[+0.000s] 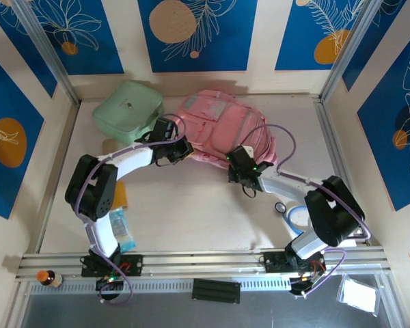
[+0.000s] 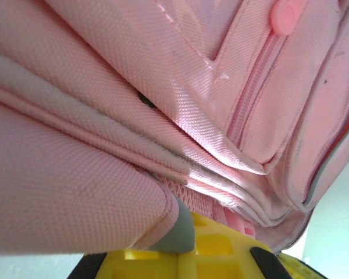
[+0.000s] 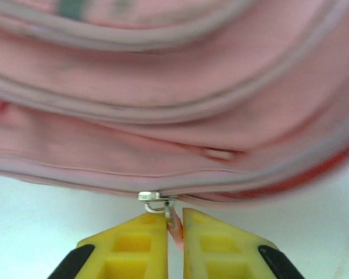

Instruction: Pack books, pencil case, and school supplies into a backpack

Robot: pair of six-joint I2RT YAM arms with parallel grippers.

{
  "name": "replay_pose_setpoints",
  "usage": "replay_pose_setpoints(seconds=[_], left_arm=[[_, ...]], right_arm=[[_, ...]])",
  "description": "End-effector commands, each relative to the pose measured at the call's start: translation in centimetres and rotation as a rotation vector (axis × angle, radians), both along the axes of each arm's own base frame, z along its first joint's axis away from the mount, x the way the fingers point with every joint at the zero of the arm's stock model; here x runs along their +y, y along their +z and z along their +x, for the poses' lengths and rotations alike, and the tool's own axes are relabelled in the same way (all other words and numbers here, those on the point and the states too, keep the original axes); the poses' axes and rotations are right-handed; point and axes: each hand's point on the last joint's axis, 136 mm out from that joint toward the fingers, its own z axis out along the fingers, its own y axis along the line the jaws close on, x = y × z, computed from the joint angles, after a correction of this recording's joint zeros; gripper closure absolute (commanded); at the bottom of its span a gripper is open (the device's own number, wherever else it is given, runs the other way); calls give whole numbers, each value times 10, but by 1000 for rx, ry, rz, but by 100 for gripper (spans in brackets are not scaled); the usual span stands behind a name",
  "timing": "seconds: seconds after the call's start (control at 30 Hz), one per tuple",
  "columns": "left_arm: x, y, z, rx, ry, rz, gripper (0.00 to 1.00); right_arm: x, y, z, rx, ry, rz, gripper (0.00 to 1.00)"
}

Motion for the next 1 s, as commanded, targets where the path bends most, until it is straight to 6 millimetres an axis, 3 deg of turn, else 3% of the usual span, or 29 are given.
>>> replay_pose_setpoints(seconds=[0.0, 0.1, 0.2, 0.37, 0.5, 0.57, 0.8, 0.97], left_arm=[[1, 19, 27, -98, -1, -1, 100], [2, 15, 33, -103, -9, 38, 100], [10, 11, 39, -111, -7, 108, 97], [37, 10, 40, -122, 29, 219, 68], [57, 10, 25, -111, 73, 225, 52], [58, 11, 14, -104, 73, 198, 48], [48, 0, -32, -44, 124, 0, 37], [34, -5, -45, -21, 152, -106, 34]], right_arm=[[-36, -10, -13, 50, -87, -47, 91], [-34, -7, -11, 49, -60, -23, 99], [-9, -1, -7, 43, 59, 38, 100], [48, 14, -7, 42, 285, 197, 100], [91, 22, -11, 59, 425, 344, 100], [110, 21, -15, 58, 478, 362, 100], [162, 20, -21, 94, 564, 397, 100], [182, 25, -25, 110, 603, 433, 100]])
